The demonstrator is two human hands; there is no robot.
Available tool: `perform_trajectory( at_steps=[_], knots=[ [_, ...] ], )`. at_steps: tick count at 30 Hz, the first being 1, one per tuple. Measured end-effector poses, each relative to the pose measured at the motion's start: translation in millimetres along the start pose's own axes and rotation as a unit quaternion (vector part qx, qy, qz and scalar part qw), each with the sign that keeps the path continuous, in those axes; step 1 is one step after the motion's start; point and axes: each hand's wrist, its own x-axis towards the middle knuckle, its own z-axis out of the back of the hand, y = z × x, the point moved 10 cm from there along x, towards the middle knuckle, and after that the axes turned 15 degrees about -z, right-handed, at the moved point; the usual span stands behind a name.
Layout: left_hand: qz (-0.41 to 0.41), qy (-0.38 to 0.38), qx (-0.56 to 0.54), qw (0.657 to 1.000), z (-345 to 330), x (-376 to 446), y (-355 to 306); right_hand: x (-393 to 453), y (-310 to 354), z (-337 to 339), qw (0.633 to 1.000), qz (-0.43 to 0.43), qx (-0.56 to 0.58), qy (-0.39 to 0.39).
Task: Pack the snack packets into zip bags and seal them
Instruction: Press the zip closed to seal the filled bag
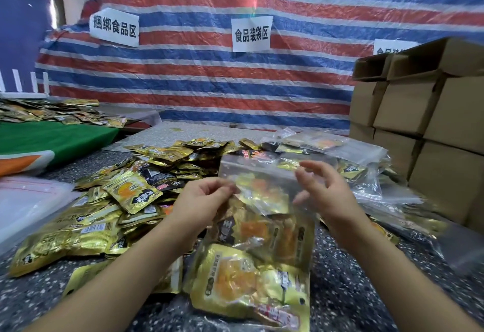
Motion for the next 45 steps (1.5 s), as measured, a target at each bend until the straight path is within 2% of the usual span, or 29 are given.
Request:
perform_trajectory(
  at_steps=[3,6,16,21,24,31,37,45],
  knots=[
    [-0.023,-0.086,-0.060,0.994,15.8,1.7,-11.4,-0.5,-10.8,-17.1,0.992,-0.060,0.066,0.088],
    [-0.036,-0.115,-0.092,0.988,23.0,1.6,-18.9,-0.6,-12.6,-26.1,0.988,-0.065,0.086,0.107],
    [-0.065,-0.082,-0.182,0.978,19.3,-0.4,-42.6,-12.7,8.7,-32.4,0.963,-0.059,0.212,0.154],
    [-0.111,-0.043,-0.203,0.972,16.4,-1.0,-63.4,-15.4,22.3,-23.9,0.964,-0.013,0.224,0.141],
    [-0.147,-0.024,-0.160,0.976,15.0,-2.3,-70.0,-17.5,28.1,-19.0,0.973,0.018,0.196,0.118],
    [-0.122,-0.029,-0.107,0.986,8.7,-2.1,-57.5,-17.4,21.2,-23.2,0.982,-0.003,0.161,0.103],
    [-0.109,-0.026,-0.102,0.988,7.7,-4.0,-55.3,-21.6,23.7,-28.3,0.987,0.014,0.118,0.108],
    [-0.149,-0.035,-0.103,0.983,7.8,-5.0,-59.7,-29.3,37.7,-18.6,0.989,0.068,0.116,0.055]
  ],
)
